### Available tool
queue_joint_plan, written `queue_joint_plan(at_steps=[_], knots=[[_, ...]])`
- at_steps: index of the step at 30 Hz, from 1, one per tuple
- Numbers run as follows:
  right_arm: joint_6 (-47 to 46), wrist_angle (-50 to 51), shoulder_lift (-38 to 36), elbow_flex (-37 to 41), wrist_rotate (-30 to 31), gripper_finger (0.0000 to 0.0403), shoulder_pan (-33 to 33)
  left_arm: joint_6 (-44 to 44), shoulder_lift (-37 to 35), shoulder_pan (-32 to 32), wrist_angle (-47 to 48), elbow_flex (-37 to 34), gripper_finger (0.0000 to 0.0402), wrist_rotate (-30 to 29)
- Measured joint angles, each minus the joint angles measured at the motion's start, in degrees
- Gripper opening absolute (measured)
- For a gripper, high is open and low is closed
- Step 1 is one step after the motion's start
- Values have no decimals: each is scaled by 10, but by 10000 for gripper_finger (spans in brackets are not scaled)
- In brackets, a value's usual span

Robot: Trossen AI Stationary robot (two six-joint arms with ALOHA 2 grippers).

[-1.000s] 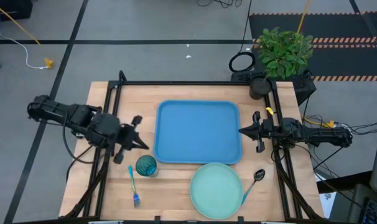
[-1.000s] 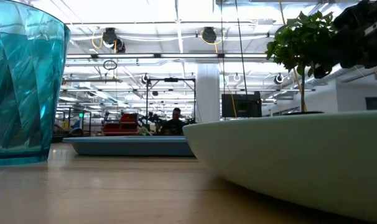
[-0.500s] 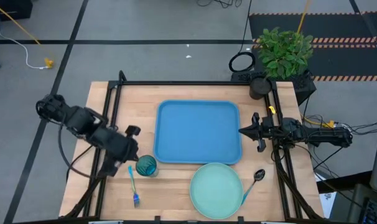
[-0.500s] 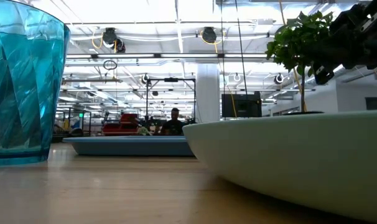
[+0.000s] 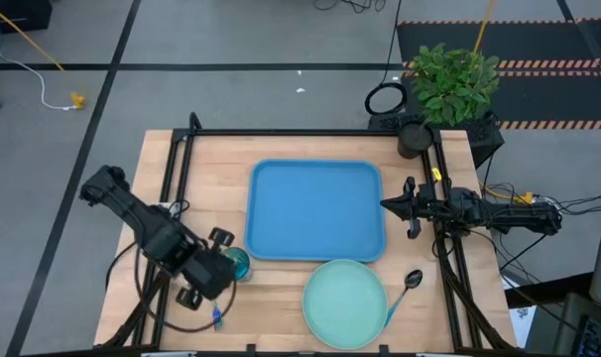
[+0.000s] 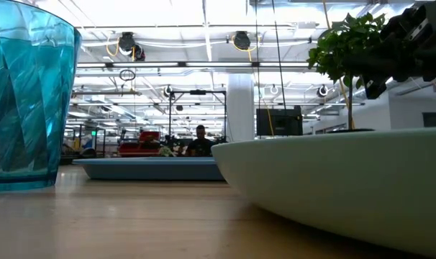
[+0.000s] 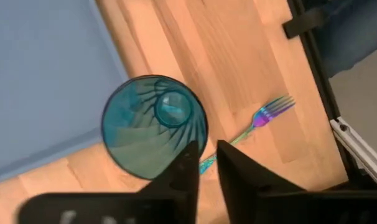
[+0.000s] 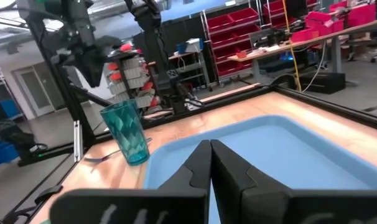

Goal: Pick and place plate/cup/fork/spoon on tray
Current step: Put the blue glass on the blue serving tray

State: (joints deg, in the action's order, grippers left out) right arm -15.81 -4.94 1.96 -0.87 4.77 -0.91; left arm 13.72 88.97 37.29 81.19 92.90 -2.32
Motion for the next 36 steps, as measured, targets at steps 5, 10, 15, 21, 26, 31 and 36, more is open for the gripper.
queue_joint_plan(at_steps=[5,10,15,21,26,31,36], knots=[[0,0,0,0,-2,0,0,-1,33,14,0,0,144,-10],[3,0,0,0,-2,0,0,15,54,19,1,0,169,-24],[4,0,0,0,-3,0,0,40,63,36,0,-3,170,-25],[4,-1,0,0,-3,0,0,54,61,51,1,-45,170,-50],[4,-5,0,0,-1,0,0,63,60,53,-3,-61,170,-72],[4,-7,0,0,-1,0,0,39,59,52,-14,-62,148,-74],[4,-7,0,0,-1,0,0,27,60,52,-18,-62,102,-74]])
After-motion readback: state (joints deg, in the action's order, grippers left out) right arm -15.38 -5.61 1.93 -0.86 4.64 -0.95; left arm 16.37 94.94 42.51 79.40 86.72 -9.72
